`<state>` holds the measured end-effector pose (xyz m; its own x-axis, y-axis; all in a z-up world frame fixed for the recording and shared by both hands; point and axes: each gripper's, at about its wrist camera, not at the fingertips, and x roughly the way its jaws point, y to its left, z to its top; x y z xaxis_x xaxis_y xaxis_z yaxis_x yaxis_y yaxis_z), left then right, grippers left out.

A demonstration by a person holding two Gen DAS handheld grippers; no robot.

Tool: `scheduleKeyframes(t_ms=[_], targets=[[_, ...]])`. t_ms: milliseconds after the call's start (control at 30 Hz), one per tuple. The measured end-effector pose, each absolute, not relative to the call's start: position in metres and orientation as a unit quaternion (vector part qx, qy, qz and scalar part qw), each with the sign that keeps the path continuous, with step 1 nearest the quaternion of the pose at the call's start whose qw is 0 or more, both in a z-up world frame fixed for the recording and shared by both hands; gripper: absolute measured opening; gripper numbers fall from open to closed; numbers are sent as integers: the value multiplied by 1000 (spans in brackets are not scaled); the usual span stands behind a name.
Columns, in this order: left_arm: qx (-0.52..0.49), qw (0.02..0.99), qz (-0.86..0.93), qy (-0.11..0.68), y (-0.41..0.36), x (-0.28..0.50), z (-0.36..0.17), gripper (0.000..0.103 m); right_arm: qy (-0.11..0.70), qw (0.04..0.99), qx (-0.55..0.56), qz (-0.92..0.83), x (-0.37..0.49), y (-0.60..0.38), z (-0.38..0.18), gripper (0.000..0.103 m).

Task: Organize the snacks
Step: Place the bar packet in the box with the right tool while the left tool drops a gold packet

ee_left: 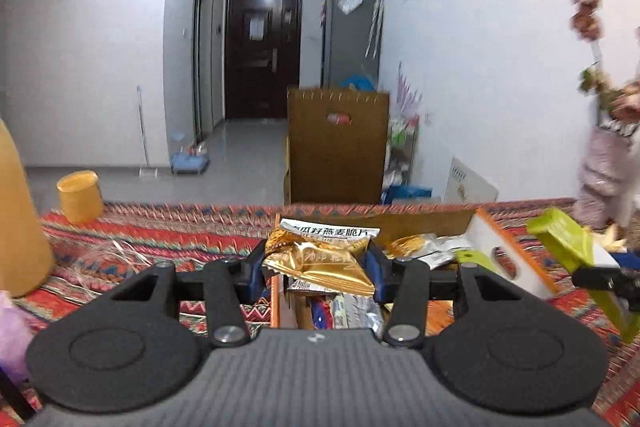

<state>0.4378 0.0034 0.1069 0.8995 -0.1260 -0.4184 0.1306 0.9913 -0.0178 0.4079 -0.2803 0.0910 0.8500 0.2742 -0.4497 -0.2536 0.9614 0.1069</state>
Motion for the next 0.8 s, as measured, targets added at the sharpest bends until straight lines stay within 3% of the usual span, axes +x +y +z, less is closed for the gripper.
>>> scheduleKeyframes(t_ms=[167, 333, 400, 433, 467, 567, 800], targets=[[-7, 958, -38, 283, -11, 509, 56, 48, 296, 949, 23, 103, 507, -273, 57, 36], [-34, 950, -62, 303, -34, 540, 41, 48, 352, 934, 37, 52, 565, -264, 16, 36], [-23, 946, -77, 314, -44, 544, 34, 55, 369, 927, 36, 56, 575, -255, 6, 40], [-15, 942, -86, 323, -50, 545, 28, 66, 373, 925, 36, 65, 576, -251, 3, 42], [-11, 942, -95, 322, -53, 543, 25, 69, 370, 925, 37, 75, 575, -248, 1, 48], [12, 941, -106, 320, -54, 535, 15, 72, 357, 929, 35, 90, 567, -246, 2, 56], [-5, 948, -109, 298, -32, 512, 44, 75, 312, 946, 14, 88, 542, -255, 42, 59]])
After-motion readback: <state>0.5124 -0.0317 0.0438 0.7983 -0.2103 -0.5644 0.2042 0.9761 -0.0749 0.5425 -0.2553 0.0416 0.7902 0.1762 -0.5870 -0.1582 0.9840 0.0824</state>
